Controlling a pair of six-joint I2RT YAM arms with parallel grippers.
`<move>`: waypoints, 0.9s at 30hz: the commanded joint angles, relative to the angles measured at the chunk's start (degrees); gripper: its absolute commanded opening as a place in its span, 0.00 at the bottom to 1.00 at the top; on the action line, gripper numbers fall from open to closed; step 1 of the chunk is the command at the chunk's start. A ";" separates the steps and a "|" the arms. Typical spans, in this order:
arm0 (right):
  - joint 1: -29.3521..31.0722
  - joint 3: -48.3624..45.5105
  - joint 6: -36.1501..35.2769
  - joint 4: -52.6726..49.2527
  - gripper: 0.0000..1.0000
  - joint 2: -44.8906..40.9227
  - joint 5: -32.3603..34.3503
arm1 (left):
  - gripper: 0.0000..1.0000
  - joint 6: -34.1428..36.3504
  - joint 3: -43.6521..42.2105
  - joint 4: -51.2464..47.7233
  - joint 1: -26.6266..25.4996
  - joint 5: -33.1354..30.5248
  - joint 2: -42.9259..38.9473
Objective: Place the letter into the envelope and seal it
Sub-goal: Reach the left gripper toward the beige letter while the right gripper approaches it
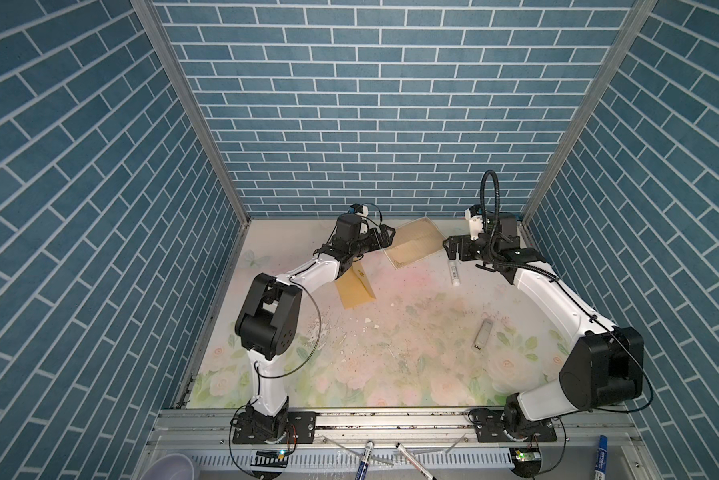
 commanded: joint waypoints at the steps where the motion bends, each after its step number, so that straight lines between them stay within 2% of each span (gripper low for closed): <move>1: -0.64 2.97 2.08 -0.96 0.99 0.38 -2.04 | 0.95 -5.96 5.25 3.16 -0.84 2.79 4.93; 6: -1.33 1.18 2.17 -0.53 0.99 0.07 -2.28 | 0.95 -6.17 12.55 0.14 -2.18 1.88 11.03; 18: -2.98 -2.73 2.35 1.02 0.99 0.88 -3.51 | 0.95 2.64 29.05 -17.31 -7.10 -10.39 20.20; 27: -3.78 -4.39 2.35 1.33 0.99 1.08 -4.41 | 0.96 3.27 37.92 -22.38 -9.09 -11.09 26.88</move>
